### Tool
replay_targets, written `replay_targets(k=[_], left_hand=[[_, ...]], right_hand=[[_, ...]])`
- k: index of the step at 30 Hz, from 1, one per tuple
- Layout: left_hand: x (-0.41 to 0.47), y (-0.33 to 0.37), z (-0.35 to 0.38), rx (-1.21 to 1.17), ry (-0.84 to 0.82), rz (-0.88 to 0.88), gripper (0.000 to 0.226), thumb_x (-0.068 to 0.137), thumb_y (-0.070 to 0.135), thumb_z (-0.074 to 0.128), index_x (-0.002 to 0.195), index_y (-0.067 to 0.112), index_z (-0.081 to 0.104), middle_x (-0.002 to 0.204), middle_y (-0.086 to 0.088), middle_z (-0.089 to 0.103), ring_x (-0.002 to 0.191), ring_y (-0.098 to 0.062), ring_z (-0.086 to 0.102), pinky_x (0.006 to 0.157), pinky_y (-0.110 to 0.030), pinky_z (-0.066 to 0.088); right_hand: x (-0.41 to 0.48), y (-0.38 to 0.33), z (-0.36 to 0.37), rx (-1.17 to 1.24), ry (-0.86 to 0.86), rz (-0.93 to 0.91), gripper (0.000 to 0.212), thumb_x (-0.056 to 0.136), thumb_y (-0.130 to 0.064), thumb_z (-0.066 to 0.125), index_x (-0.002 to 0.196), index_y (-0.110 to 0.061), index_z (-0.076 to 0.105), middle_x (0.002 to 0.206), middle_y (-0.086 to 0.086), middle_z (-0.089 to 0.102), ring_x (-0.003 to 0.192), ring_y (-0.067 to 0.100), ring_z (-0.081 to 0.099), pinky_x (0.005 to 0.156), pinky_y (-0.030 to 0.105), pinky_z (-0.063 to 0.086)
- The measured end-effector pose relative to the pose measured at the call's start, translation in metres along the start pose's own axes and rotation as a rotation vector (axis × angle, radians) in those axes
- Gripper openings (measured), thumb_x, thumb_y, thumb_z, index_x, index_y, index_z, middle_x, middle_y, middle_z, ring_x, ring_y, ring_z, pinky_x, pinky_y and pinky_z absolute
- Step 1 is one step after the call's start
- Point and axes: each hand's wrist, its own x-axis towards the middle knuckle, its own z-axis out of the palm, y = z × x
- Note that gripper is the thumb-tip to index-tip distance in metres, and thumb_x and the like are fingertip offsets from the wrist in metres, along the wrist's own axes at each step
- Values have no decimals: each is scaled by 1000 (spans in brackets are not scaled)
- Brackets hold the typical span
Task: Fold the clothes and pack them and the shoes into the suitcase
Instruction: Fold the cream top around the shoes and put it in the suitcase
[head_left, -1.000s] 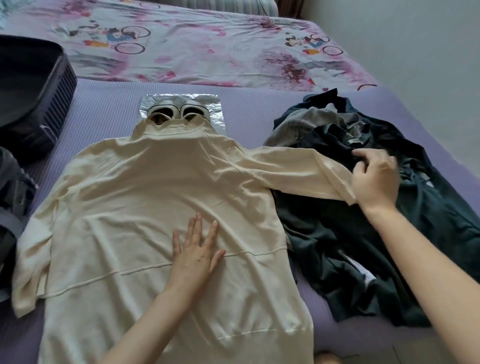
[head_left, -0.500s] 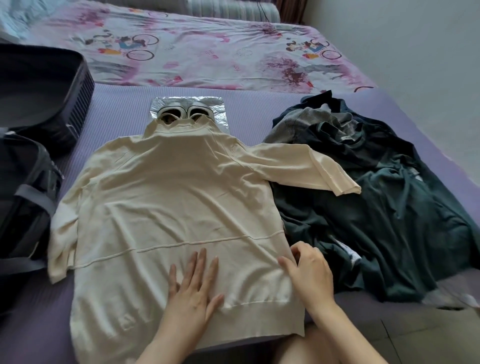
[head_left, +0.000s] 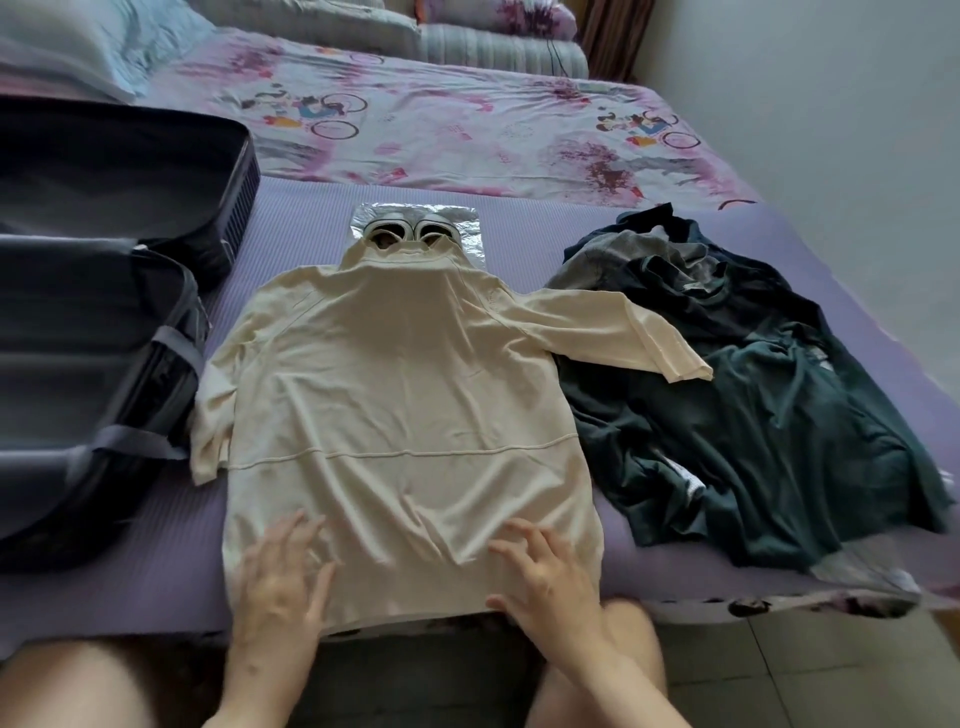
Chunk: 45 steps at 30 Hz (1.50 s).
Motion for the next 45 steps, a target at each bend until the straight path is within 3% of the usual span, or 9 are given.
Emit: replay_targets(k=[3,7,12,16,23,34,38,41,45], left_hand=[[-8,-23,-22,-31,53,-360,54,69,2,79,118,-1,56,115,-24,53,110,-42,48,95,-53,36],[-15,-33,-30,-260,20,-738,45,77,15,75,112,-1,52,105,-21,59,103,-38,54,90,-46,40],[-18,-28,-31,-343,-25,-859,35,83,23,70,104,2,53,90,-11,59,96,-34,56,77,-38,40],[-21,-33,-33,-340,-68,-783,19,85,24,67,92,9,59,95,-12,62,87,-26,56,70,-32,40],[-23,-32,-49,-510,-6,-782,21,92,16,57,109,4,54,98,-7,58,92,-19,52,73,-31,41],[-37,-60,-58,-427,-25,-808,19,93,14,56,107,3,61,99,-12,65,86,-19,54,67,-30,37],[-31,-57,-59,-416,-27,-756,17,90,18,59,105,10,62,90,-2,63,87,-20,60,67,-30,45],[-25,-58,-62,-363,13,-711,17,89,21,59,105,17,60,95,-1,62,88,-19,57,70,-31,45],[-3,-62,-64,-338,74,-583,19,90,11,58,109,13,61,103,-3,60,92,-18,57,74,-28,41]], right_hand=[[-2,-10,11,31,-53,-21,62,52,-34,87,108,-30,60,123,-6,57,112,12,48,91,28,50],[-6,-24,22,25,-34,-49,59,53,-21,85,108,-25,63,123,-3,57,112,14,49,93,30,50],[-5,-43,29,28,-1,-72,63,57,-25,87,113,-26,58,126,-2,56,116,15,47,96,33,48],[-1,-62,37,-16,53,-97,39,61,-22,85,94,-25,65,115,-1,62,105,17,55,91,32,49],[-5,-63,51,-65,126,-108,23,64,-16,85,72,-21,64,117,6,64,110,22,51,100,34,38],[-18,-71,39,52,41,-249,4,83,-25,62,87,-26,61,118,-5,56,110,13,49,99,28,39],[-2,-89,36,71,-4,-212,33,88,-27,47,119,-26,57,131,-5,53,119,13,46,105,28,34],[16,-104,35,83,-40,-197,28,89,-30,44,106,-27,66,114,-9,62,106,11,57,92,33,50],[56,-130,33,192,-74,-62,21,92,-26,53,108,-24,66,112,-7,62,97,14,62,85,27,47]])
